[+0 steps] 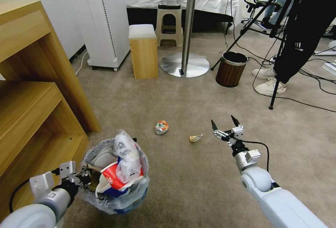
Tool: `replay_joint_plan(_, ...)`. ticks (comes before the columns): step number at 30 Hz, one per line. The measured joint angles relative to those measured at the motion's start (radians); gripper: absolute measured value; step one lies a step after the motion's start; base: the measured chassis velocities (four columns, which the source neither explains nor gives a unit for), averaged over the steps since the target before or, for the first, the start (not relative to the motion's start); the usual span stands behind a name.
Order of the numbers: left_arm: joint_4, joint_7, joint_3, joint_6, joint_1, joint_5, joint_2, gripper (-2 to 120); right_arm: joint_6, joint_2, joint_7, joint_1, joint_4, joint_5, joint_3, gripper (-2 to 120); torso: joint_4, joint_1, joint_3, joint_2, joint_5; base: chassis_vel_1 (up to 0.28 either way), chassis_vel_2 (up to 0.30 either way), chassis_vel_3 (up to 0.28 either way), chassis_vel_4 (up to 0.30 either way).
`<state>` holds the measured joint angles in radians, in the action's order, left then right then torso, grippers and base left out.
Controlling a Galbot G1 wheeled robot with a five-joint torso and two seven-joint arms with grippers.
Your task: Pick up the trash bin and place the garbage on the floor into it.
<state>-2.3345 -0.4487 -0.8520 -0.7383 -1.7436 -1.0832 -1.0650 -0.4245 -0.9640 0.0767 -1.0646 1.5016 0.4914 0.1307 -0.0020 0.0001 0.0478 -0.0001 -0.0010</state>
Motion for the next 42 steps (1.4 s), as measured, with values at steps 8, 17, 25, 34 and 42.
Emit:
replay_joint_plan(8, 0.005, -0.064, -0.007, 0.0, -0.034, -0.13, 0.133, 0, 0.002, -0.003, -0.011, 0.003, 0.005, -0.003, -0.01, 100, -0.0001, 0.0, 0.0, 0.0, 0.0, -0.054, 0.066, 0.058, -0.051)
replay_joint_plan(17, 0.011, -0.118, -0.003, 0.001, -0.033, -0.223, 0.222, 0, 0.001, -0.005, -0.013, -0.001, 0.01, -0.013, -0.01, 100, -0.0002, 0.0, 0.0, 0.0, -0.0001, -0.073, 0.063, 0.061, -0.063)
replay_joint_plan(25, 0.018, -0.166, -0.007, 0.002, -0.017, -0.297, 0.309, 0, 0.0, -0.006, -0.014, -0.005, 0.017, -0.015, -0.003, 100, -0.0003, 0.0, 0.0, 0.0, 0.0002, -0.094, 0.081, 0.089, -0.078)
replay_joint_plan(34, 0.022, -0.172, 0.005, 0.003, -0.004, -0.291, 0.256, 0, 0.0, -0.011, -0.015, 0.0, 0.01, -0.017, -0.01, 100, 0.0, 0.0, 0.0, 0.0, 0.0004, -0.079, 0.088, 0.076, -0.085)
replay_joint_plan(42, 0.023, -0.17, 0.001, 0.003, -0.005, -0.273, 0.232, 0, 0.0, -0.01, -0.013, 0.003, 0.01, -0.013, -0.016, 100, -0.0002, 0.0, 0.0, 0.0, 0.0003, -0.097, 0.081, 0.081, -0.078)
